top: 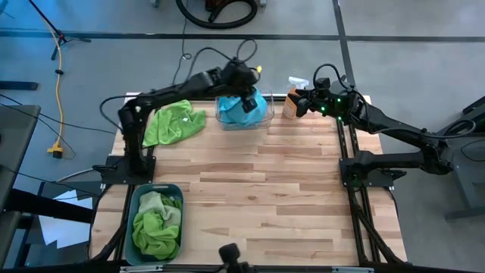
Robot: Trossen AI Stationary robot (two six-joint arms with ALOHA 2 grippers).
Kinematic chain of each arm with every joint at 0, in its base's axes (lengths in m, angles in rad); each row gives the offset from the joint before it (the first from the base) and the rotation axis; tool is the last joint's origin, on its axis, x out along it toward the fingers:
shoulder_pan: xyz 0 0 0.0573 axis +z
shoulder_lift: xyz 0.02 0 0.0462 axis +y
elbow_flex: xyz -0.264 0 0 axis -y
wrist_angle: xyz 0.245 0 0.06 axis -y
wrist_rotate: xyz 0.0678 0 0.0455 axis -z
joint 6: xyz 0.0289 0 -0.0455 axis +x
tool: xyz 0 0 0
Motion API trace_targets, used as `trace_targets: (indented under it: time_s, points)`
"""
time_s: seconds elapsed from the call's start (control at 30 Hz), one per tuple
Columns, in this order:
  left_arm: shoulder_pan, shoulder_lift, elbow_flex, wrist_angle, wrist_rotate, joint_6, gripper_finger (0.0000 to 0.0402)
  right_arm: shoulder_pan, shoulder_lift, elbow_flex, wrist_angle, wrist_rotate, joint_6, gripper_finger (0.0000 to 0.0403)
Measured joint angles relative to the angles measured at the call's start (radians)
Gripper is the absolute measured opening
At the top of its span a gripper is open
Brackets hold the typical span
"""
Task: Sort microfiber towel by color & place in baskets
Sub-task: Put the blue microfiber towel into the transparent bin
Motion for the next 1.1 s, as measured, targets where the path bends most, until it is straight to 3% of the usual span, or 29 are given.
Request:
trace_targets:
  time_s: [0.13, 0.33, 0.47, 0.63, 0.9, 1.1]
  points:
    - [0.010, 0.077, 0.020, 0.010, -0.002, -0.076, 0.0000, 0.000, 0.000, 0.000, 0.000, -0.002, 0.011, 0.0216]
    - [0.083, 0.134, 0.056, -0.049, -0.052, -0.319, 0.0000, 0.000, 0.000, 0.000, 0.000, -0.005, 0.023, 0.0216]
    - [0.138, 0.145, 0.065, -0.110, 0.059, -0.449, 0.0000, 0.000, 0.000, 0.000, 0.000, -0.005, 0.023, 0.0216]
    - [0.152, 0.162, 0.062, -0.189, 0.158, -0.504, 0.0000, 0.000, 0.000, 0.000, 0.000, -0.005, 0.023, 0.0216]
    - [0.126, 0.171, 0.064, -0.202, 0.214, -0.578, 0.0000, 0.000, 0.000, 0.000, 0.000, -0.006, 0.015, 0.0216]
    - [0.125, 0.171, 0.064, -0.302, 0.263, -0.605, 0.0000, 0.000, 0.000, 0.000, 0.000, -0.006, -0.012, 0.0216]
